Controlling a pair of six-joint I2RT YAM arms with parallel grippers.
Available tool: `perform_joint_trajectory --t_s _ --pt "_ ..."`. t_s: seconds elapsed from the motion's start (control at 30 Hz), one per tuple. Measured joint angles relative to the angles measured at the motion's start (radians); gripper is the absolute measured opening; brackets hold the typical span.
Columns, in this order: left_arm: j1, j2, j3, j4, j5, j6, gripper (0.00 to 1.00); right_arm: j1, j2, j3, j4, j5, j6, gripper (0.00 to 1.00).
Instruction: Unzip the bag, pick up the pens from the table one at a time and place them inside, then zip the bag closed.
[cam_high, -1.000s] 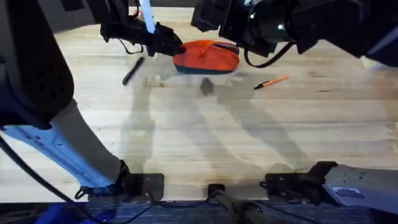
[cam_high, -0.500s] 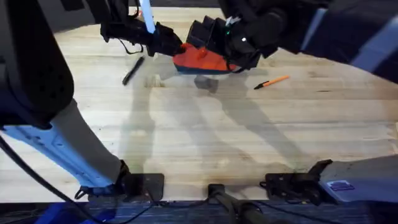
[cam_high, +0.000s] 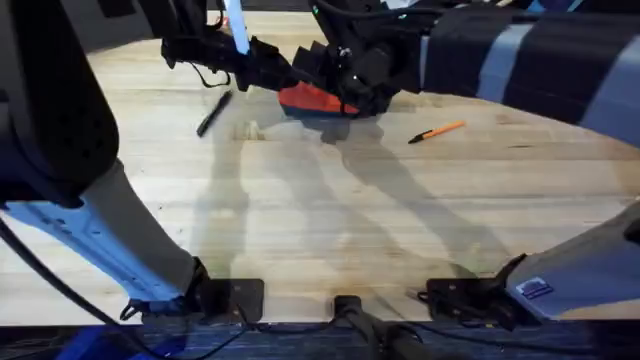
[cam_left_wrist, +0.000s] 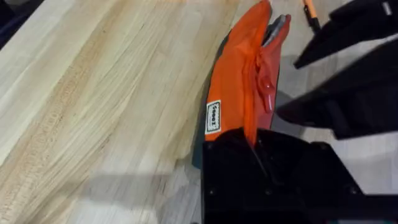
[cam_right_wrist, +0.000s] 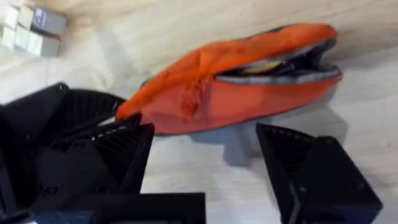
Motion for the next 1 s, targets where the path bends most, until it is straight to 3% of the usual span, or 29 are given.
perform_joint_trajectory --t_s 0.17,0.43,0.47,0.5,0.57,0.77,0.9,1.0 --pt "0.0 0.0 0.0 -0.004 0.0 0.0 0.042 -0.016 0.011 0.0 0.089 0.061 0.001 0.995" --pt "0.0 0.0 0.0 -0.004 -0.008 0.0 0.042 -0.019 0.053 0.0 0.121 0.074 0.008 0.897" --pt "0.0 0.0 0.0 -0.004 -0.008 0.0 0.042 -0.019 0.053 0.0 0.124 0.073 0.009 0.861" --pt "0.0 0.0 0.0 -0.004 -0.007 0.0 0.042 -0.019 0.054 0.003 0.131 0.071 0.014 0.698" --pt "0.0 0.0 0.0 -0.004 -0.006 0.0 0.042 -0.018 0.054 0.005 0.132 0.07 0.015 0.609" --pt "0.0 0.0 0.0 -0.005 -0.006 0.0 0.042 -0.018 0.054 0.005 0.133 0.071 0.014 0.548" --pt "0.0 0.0 0.0 -0.005 -0.007 0.0 0.042 -0.018 0.058 0.006 0.135 0.073 0.016 0.368" --pt "0.0 0.0 0.0 -0.005 -0.007 0.0 0.042 -0.018 0.072 0.006 0.131 0.075 0.025 0.338"
